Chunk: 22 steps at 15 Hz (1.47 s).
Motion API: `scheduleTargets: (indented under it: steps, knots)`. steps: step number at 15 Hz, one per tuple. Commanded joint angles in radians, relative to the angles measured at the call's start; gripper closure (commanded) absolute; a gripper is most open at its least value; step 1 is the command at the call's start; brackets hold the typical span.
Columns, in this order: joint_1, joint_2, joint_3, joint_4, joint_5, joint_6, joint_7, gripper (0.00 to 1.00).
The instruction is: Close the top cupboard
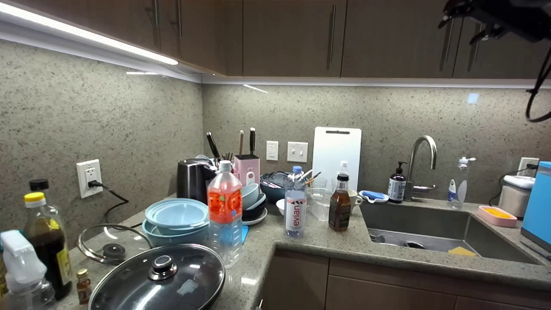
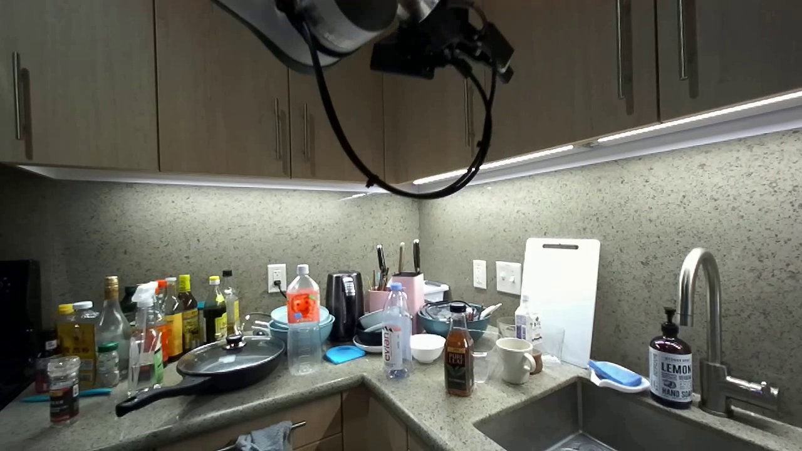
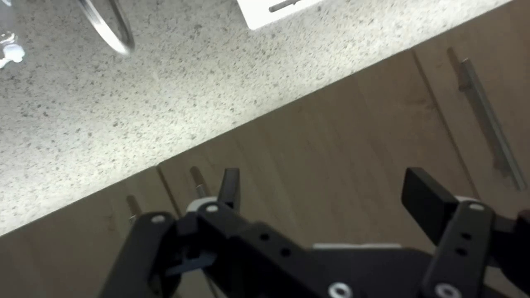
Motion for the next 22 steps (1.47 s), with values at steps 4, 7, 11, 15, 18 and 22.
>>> scheduleTargets:
  steps: [4, 7, 11, 15, 18, 22]
  knots:
    - [-0.099, -0.001, 0.272, -0.098, -0.042, 0.089, 0.111, 0.00]
    - [-0.175, -0.007, 0.398, -0.130, -0.053, 0.118, 0.164, 0.00]
    - [-0.188, -0.011, 0.394, -0.131, -0.055, 0.118, 0.164, 0.00]
    - [-0.203, -0.004, 0.410, -0.130, -0.049, 0.113, 0.182, 0.00]
    - [-0.190, -0.001, 0.399, -0.131, -0.053, 0.114, 0.165, 0.00]
    - [-0.198, 0.002, 0.400, -0.131, -0.053, 0.113, 0.165, 0.00]
